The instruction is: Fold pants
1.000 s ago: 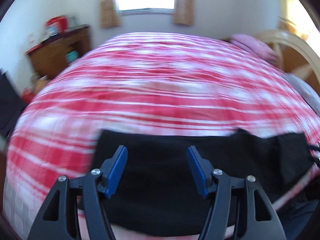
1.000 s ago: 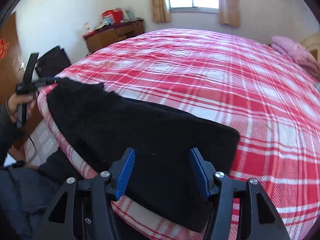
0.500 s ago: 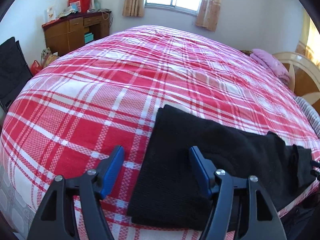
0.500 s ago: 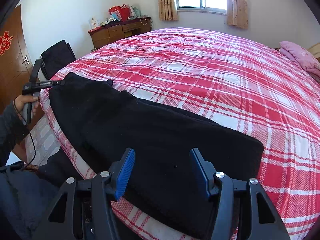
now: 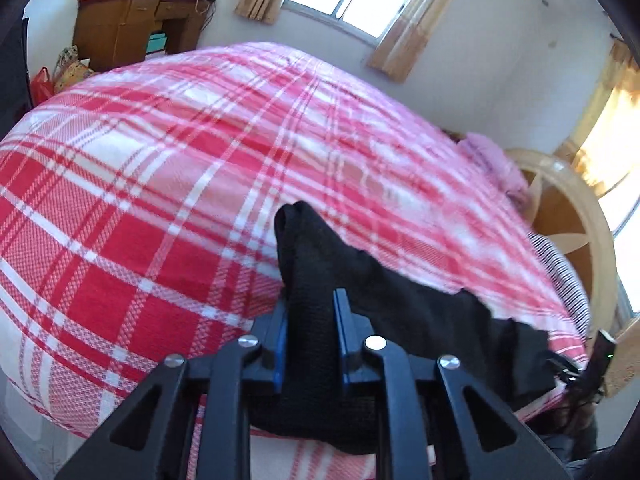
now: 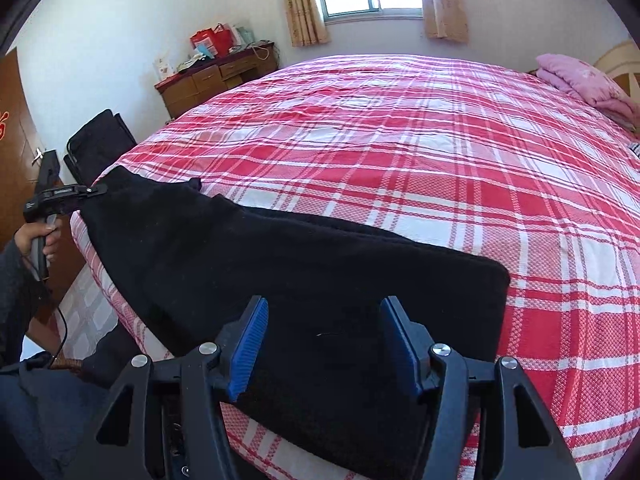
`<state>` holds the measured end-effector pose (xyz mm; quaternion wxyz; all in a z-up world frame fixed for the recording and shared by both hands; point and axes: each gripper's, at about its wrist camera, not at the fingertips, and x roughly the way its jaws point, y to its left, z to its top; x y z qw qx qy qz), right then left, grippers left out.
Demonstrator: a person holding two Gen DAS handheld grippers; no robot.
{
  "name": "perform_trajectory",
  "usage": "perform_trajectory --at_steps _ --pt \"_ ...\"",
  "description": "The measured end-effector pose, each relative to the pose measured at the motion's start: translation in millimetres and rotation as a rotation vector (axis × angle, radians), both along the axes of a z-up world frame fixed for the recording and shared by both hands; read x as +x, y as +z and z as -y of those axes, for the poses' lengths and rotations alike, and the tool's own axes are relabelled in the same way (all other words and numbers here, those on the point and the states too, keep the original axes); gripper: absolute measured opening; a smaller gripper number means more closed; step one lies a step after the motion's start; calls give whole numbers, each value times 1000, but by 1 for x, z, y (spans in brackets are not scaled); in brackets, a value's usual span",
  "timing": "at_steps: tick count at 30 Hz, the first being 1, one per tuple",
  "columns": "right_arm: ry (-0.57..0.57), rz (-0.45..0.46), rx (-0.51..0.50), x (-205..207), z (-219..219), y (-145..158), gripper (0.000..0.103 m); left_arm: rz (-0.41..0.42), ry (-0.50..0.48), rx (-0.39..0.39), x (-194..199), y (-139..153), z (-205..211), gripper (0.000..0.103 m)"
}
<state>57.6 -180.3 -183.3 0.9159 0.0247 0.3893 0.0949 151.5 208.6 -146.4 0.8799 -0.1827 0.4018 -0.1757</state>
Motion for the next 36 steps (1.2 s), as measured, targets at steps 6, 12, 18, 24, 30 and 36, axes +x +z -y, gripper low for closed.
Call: perform_trajectory --at_steps 6,12,18,24,30,36 --pt "-5 3 -5 0 1 1 61 80 -69 -59 -11 37 25 19" --pt "-20 15 -35 -4 4 9 61 144 -187 -72 -17 72 76 19" --pt "-54 28 -48 -11 22 18 61 190 -293 -63 -19 102 129 19" --pt "-104 39 -56 -22 47 25 61 193 -421 -80 -26 118 186 19" --pt "-142 27 -49 -28 67 22 61 184 -530 -50 -34 128 243 19" --pt "-160 28 -46 -29 80 18 61 144 -628 -11 -35 118 296 19"
